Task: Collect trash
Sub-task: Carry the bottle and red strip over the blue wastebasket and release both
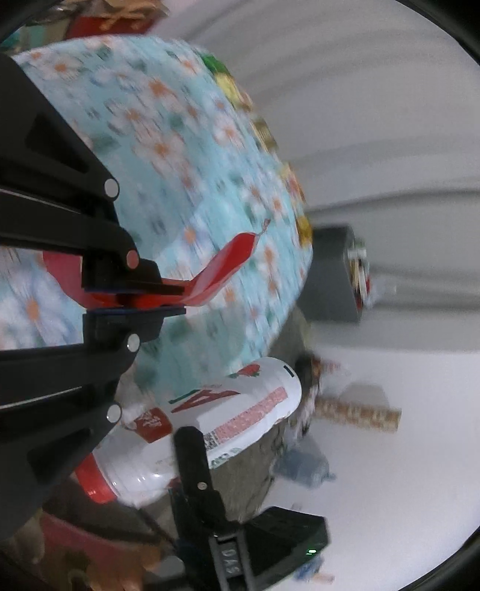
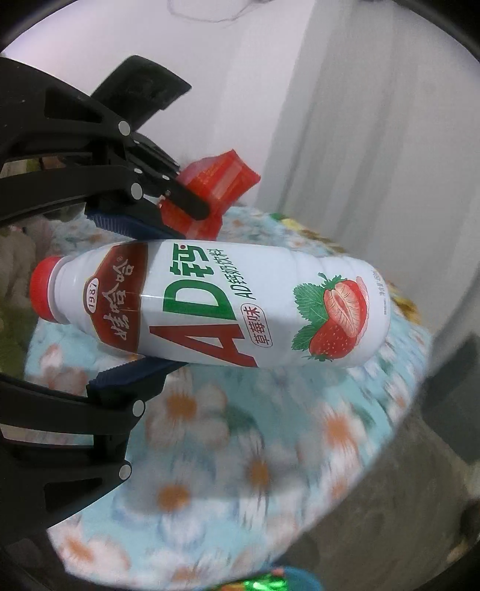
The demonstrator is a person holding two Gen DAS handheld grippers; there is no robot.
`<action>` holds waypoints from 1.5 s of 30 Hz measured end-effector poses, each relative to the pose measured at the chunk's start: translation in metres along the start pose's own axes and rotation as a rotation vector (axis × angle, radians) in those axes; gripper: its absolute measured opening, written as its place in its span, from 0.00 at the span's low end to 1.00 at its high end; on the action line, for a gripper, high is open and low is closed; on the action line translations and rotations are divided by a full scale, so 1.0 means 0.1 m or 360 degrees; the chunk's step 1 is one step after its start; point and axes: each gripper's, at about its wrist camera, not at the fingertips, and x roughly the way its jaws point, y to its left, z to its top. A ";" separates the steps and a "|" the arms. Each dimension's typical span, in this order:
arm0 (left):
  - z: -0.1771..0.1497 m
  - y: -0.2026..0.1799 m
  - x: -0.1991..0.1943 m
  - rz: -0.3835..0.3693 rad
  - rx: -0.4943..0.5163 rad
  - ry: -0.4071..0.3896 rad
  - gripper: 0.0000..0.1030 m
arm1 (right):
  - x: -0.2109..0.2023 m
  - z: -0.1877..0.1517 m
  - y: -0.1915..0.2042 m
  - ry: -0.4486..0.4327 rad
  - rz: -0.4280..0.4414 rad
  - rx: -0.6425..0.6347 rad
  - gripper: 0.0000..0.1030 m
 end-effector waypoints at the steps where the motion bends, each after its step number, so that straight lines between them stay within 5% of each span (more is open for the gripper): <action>1: 0.06 -0.07 0.02 -0.0043 0.0018 0.0005 0.05 | -0.13 -0.01 -0.08 -0.0047 0.0005 0.0030 0.53; 9: 0.66 -1.14 0.48 -0.0484 0.0326 0.0098 0.05 | -1.41 -0.22 -1.19 -0.0475 -0.0138 0.0388 0.53; 13: 0.84 -1.79 1.03 -0.0723 0.0439 0.0317 0.05 | -1.70 -0.38 -1.84 -0.0559 -0.0219 0.0618 0.53; 18: 0.86 -2.51 1.88 -0.0876 0.0514 0.0676 0.05 | -1.74 -0.45 -2.66 -0.0566 -0.0229 0.0910 0.54; 24: 0.83 -3.03 2.67 -0.0838 0.0589 0.0874 0.05 | -1.61 -0.26 -3.31 -0.0556 -0.0214 0.1102 0.55; 25: 0.83 -3.10 2.80 -0.0842 0.0593 0.0890 0.13 | -1.56 -0.24 -3.38 -0.0550 -0.0218 0.1130 0.57; 27: 0.81 -3.22 3.01 -0.0799 0.0614 0.0942 0.45 | -1.46 -0.11 -3.58 -0.0532 -0.0247 0.1166 0.59; 28: 0.78 -3.26 3.14 -0.0734 0.0618 0.0939 0.59 | -1.40 -0.07 -3.72 -0.0533 -0.0258 0.1218 0.69; 34: 0.72 -3.17 3.32 -0.0648 0.0474 0.0929 0.62 | -1.22 -0.12 -3.99 -0.0515 -0.0342 0.1312 0.72; 45: 0.84 -2.80 2.75 -0.0639 0.0481 0.0683 0.66 | -1.41 -0.18 -3.40 -0.0607 -0.0567 0.1037 0.72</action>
